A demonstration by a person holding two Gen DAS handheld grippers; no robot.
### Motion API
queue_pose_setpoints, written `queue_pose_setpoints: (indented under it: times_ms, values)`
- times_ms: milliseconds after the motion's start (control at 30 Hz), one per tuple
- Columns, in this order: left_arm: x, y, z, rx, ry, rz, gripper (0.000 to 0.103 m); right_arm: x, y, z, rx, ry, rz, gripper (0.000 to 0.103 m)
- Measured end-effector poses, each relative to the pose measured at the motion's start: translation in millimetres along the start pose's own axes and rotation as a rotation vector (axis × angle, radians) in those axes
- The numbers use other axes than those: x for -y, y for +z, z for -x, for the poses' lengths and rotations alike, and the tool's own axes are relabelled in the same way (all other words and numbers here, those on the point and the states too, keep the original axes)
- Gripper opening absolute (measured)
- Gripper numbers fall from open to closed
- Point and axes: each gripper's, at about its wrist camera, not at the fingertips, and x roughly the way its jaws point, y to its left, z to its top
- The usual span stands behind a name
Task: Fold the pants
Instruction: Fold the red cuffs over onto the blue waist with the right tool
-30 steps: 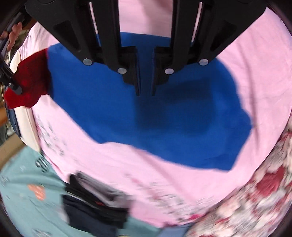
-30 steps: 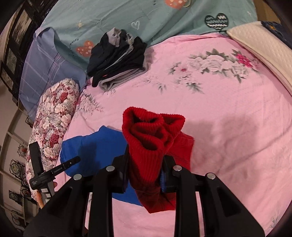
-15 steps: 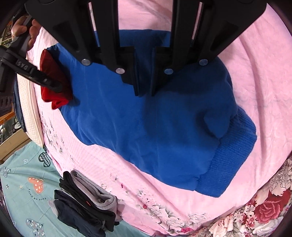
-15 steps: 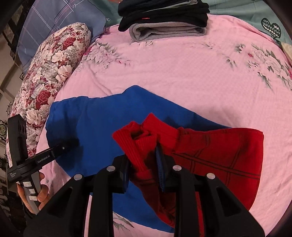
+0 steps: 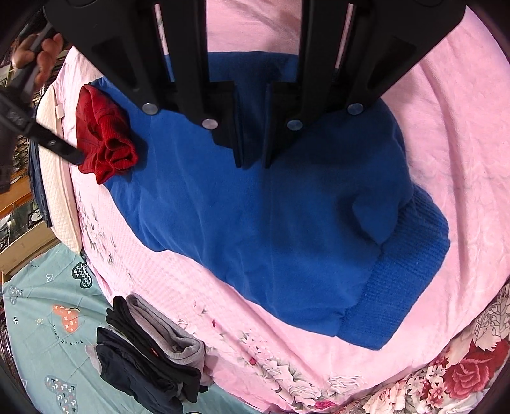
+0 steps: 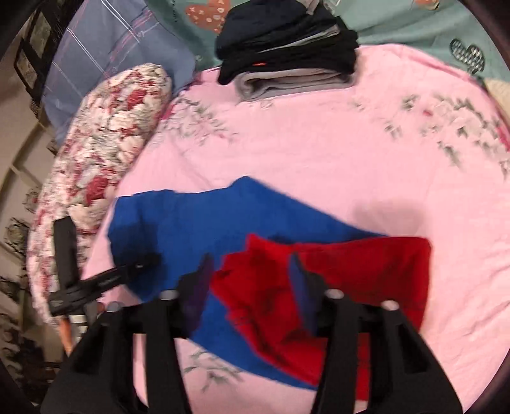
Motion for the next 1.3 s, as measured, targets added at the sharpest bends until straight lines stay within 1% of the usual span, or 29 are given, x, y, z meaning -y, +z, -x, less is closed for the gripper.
queue_pose_setpoints:
  times_ms: [67, 100, 167, 200, 233, 267, 300, 333, 367, 400, 433, 500, 533, 567, 600, 667, 733, 767, 800, 833, 867, 933, 1033, 1200, 1300]
  values:
    - [-0.7, 0.1, -0.6, -0.001, -0.005, 0.001, 0.012, 2.1, -1.4, -12.6, -0.041, 0.023, -0.005, 0.03]
    - [-0.7, 0.2, -1.0, -0.002, -0.006, 0.002, 0.012, 1.6, -2.2, -20.9, -0.054, 0.015, -0.003, 0.03]
    - [-2.1, 1.2, -3.7, -0.015, -0.006, 0.007, 0.012, 0.5, -2.5, -44.2, -0.077, -0.042, 0.018, 0.03]
    - [-1.5, 1.9, -3.2, -0.016, -0.008, 0.004, 0.012, 2.4, -4.1, -55.0, -0.1, -0.046, 0.013, 0.03]
    - [-0.2, 2.3, -1.0, -0.015, -0.007, -0.003, 0.012, 5.8, -6.0, -65.6, -0.119, -0.027, -0.005, 0.03]
    - [1.6, 3.1, 1.8, -0.019, -0.005, -0.012, 0.014, 5.6, -5.2, -66.2, -0.111, -0.03, -0.003, 0.03]
    - [3.2, 4.1, 8.9, -0.021, -0.007, -0.015, 0.024, 4.8, -4.1, -64.8, -0.119, -0.034, 0.0, 0.031]
    - [4.2, 4.4, 19.5, -0.005, -0.013, -0.015, 0.031, 3.7, -1.7, -60.0, -0.122, -0.029, -0.005, 0.031]
    - [4.5, 4.8, 32.9, 0.025, -0.017, -0.014, 0.047, 4.5, -0.1, -55.6, -0.123, -0.012, -0.014, 0.031]
    - [3.3, 4.6, 54.6, 0.075, -0.015, -0.008, 0.063, 5.3, 1.3, -44.8, -0.12, 0.031, -0.03, 0.031]
    - [1.5, 3.6, 71.1, 0.112, -0.01, -0.002, 0.068, 7.1, 0.5, -35.6, -0.109, 0.063, -0.043, 0.031]
    - [-6.0, -0.3, 105.7, 0.171, 0.012, 0.019, 0.072, 8.0, -2.9, -12.1, -0.07, 0.094, -0.044, 0.032]
    - [-11.0, -2.8, 115.9, 0.179, 0.024, 0.037, 0.074, 8.2, -6.2, 1.3, -0.049, 0.103, -0.037, 0.033]
    - [-17.7, -5.8, 124.3, 0.182, 0.037, 0.064, 0.075, 9.1, -11.8, 14.1, -0.031, 0.115, -0.033, 0.039]
    - [-25.5, -8.9, 129.3, 0.178, 0.043, 0.096, 0.075, 11.0, -17.4, 24.3, -0.017, 0.124, -0.034, 0.042]
    - [-42.8, -17.0, 131.4, 0.158, 0.017, 0.173, 0.075, 13.9, -30.7, 40.1, 0.002, 0.142, -0.036, 0.042]
    - [-58.3, -24.6, 121.9, 0.125, -0.038, 0.264, 0.075, 19.9, -47.6, 51.5, 0.008, 0.177, -0.05, 0.042]
    - [-61.3, -26.5, 116.5, 0.11, -0.066, 0.288, 0.075, 20.7, -52.8, 54.1, 0.007, 0.19, -0.054, 0.042]
    - [-60.9, -29.1, 106.1, 0.084, -0.114, 0.312, 0.074, 22.4, -61.5, 58.2, 0.007, 0.202, -0.053, 0.042]
    - [-57.6, -29.9, 99.1, 0.069, -0.141, 0.32, 0.074, 21.3, -65.7, 61.4, 0.007, 0.209, -0.05, 0.042]
    - [-52.6, -32.4, 90.3, 0.055, -0.153, 0.322, 0.074, 22.2, -72.2, 65.7, 0.008, 0.217, -0.046, 0.042]
    - [-44.6, -31.9, 76.9, 0.036, -0.149, 0.327, 0.074, 24.3, -82.1, 73.9, 0.015, 0.224, -0.044, 0.042]
    - [-35.3, -32.1, 56.6, -0.015, -0.198, 0.342, 0.074, 31.7, -94.3, 83.9, 0.027, 0.225, -0.06, 0.043]
    - [-18.5, -31.1, 34.5, -0.069, -0.186, 0.328, 0.074, 45.1, -105.3, 90.8, 0.04, 0.218, -0.106, 0.043]
    - [-14.5, -33.4, 26.5, -0.089, -0.157, 0.34, 0.074, 48.5, -106.8, 89.4, 0.037, 0.221, -0.123, 0.043]
